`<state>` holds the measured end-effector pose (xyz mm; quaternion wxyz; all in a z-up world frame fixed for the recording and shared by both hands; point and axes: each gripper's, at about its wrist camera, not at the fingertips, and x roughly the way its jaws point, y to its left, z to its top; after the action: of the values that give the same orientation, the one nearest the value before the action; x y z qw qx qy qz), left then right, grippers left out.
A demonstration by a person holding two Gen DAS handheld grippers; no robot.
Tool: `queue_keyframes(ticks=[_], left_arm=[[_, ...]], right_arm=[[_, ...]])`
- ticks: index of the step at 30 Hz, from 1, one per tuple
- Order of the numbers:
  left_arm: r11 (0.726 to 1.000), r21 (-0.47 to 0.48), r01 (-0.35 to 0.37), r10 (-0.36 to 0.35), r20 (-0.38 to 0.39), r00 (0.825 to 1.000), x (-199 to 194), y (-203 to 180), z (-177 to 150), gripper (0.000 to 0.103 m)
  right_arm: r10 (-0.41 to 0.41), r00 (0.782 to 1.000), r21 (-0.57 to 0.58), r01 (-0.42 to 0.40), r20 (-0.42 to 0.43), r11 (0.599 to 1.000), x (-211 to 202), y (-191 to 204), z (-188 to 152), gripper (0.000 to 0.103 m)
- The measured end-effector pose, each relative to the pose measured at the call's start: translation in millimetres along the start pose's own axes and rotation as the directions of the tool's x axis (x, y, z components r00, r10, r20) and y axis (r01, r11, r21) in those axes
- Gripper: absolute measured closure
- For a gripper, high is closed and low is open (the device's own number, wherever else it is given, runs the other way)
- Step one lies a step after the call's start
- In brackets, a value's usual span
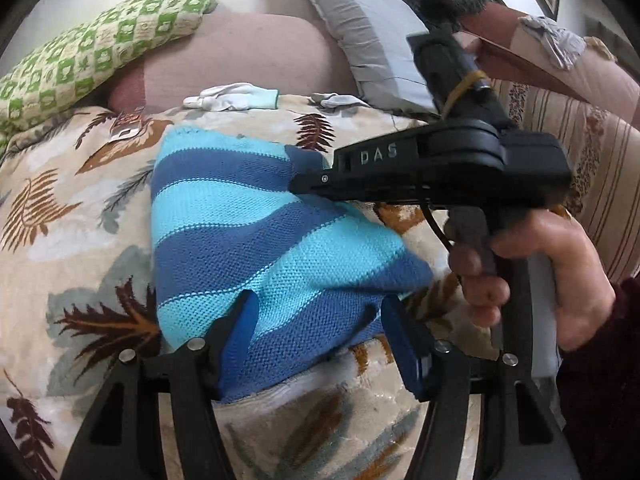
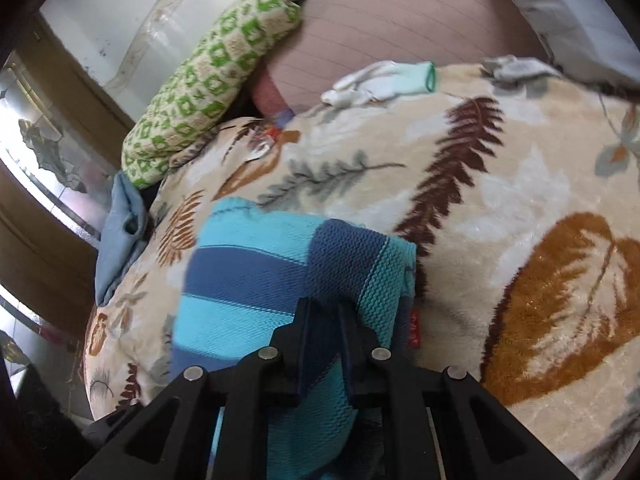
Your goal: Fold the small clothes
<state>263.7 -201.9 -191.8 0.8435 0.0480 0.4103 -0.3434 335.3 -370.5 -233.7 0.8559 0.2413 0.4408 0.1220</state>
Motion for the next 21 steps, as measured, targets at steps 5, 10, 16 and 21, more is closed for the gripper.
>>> queue_keyframes(ticks=[5, 10, 16, 21], left_arm=[[0.993, -0.080, 0.092, -0.092, 0.006, 0.996, -18.0, 15.5, 1.3, 0.040], [0.985, -0.138, 0.106, -0.103, 0.030, 0.994, -44.2, 33.8, 8.8, 0.040], [0.982, -0.191, 0.013, -0.006, 0.037, 0.999, -61.1, 57.7, 9.7, 0.040], [0.979, -0.193, -0.067, 0.054, -0.075, 0.996, -40.0, 61.9, 0.6, 0.040]], right_arm=[[0.078, 0.997, 0.083, -0.078, -0.007, 0.994, -6.4, -15.2, 3.5, 0.090], [0.079, 0.997, -0.015, -0.078, 0.016, 0.997, -31.1, 8.7, 3.4, 0.085], [0.167, 0.986, -0.167, -0.162, 0.016, 0.973, -56.4, 54.6, -15.4, 0.085], [0.130, 0.991, -0.198, -0.135, -0.037, 0.971, -49.0, 74.7, -36.6, 0.085]])
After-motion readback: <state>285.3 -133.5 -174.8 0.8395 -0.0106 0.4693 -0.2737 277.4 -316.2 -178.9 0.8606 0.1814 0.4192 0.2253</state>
